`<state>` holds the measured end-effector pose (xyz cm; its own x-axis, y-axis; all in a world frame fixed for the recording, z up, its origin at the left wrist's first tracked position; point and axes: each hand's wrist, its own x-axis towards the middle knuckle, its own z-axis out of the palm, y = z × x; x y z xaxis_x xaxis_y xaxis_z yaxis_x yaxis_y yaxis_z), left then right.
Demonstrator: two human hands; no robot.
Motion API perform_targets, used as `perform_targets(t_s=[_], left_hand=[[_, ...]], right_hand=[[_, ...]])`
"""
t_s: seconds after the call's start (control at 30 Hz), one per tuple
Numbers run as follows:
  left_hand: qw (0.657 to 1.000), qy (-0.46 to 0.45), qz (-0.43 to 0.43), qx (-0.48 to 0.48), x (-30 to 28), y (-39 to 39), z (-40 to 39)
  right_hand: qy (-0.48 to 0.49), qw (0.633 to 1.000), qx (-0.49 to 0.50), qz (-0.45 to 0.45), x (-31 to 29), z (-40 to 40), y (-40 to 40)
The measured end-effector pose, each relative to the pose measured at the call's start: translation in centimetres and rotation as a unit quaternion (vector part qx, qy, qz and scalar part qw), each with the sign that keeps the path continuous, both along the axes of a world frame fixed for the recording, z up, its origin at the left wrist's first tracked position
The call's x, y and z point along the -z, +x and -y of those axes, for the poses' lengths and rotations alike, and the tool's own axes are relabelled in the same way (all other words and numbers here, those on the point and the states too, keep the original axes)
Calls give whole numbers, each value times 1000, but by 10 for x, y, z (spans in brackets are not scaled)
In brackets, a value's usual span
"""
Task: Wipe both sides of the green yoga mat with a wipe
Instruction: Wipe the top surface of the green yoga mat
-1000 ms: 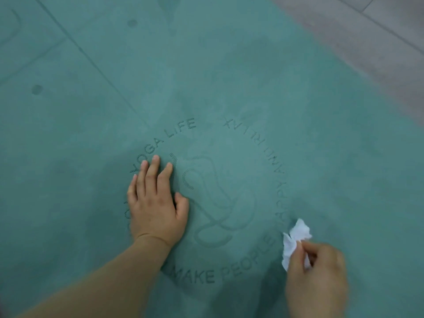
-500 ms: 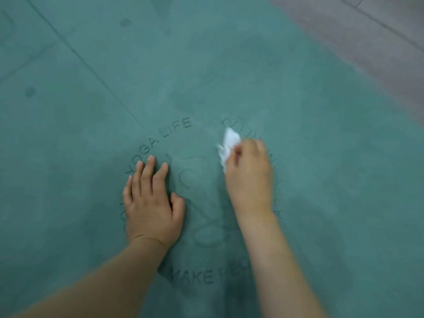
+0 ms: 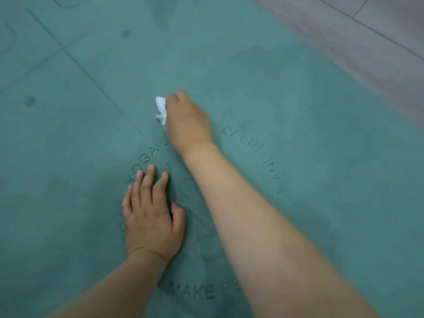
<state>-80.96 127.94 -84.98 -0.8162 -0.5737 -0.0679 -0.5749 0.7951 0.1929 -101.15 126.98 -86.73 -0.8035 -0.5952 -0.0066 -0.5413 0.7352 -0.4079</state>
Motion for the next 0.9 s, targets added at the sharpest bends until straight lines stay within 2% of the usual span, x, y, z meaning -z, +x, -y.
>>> perform_targets(t_s=[0.03, 0.07, 0.17, 0.23, 0.33, 0.43, 0.47, 0.53, 0.6, 0.63, 0.67, 0.73, 0.77, 0.8, 0.9], left_hand=[[1000, 2, 0, -1, 0, -1, 0], [1000, 5, 2, -3, 0, -1, 1], [1000, 8, 6, 1, 0, 1, 1], [1000, 8, 0, 4, -1, 0, 1], [1000, 6, 4, -1, -1, 1, 2], [1000, 7, -5, 1, -1, 0, 1], [1000, 7, -8, 0, -1, -1, 1], [1000, 7, -13, -1, 0, 0, 1], [1000, 3, -15, 1, 0, 0, 3], [1000, 1, -11, 3, 0, 0, 2], [1000, -2, -7, 4, 0, 0, 2], [1000, -2, -6, 4, 2, 0, 1], [1000, -1, -7, 4, 2, 1, 1], [1000, 0, -6, 3, 2, 1, 2], [1000, 4, 1, 3, 1, 2, 1]], right_hand=[[5, 999, -35, 2, -18, 2, -8], [6, 1000, -17, -2, -32, -9, -13], [-42, 985, 163, -27, -27, -101, -8], [-58, 956, 289, -17, -19, -171, 10], [-20, 903, 429, -18, -25, -265, 42], [1, 852, 523, -8, -35, -287, 63], [-6, 848, 530, -9, -34, -271, 59], [-62, 864, 500, -12, -30, -208, 34], [-150, 912, 382, 14, -28, -127, 6], [-152, 946, 285, 31, -30, -86, -5], [-106, 978, 174, 44, -33, -51, -14], [5, 1000, 12, 28, -40, -14, -31], [42, 999, -6, 9, -41, -15, -39], [48, 999, 22, -10, -42, -31, -43], [16, 977, 209, -27, -36, -134, -35]])
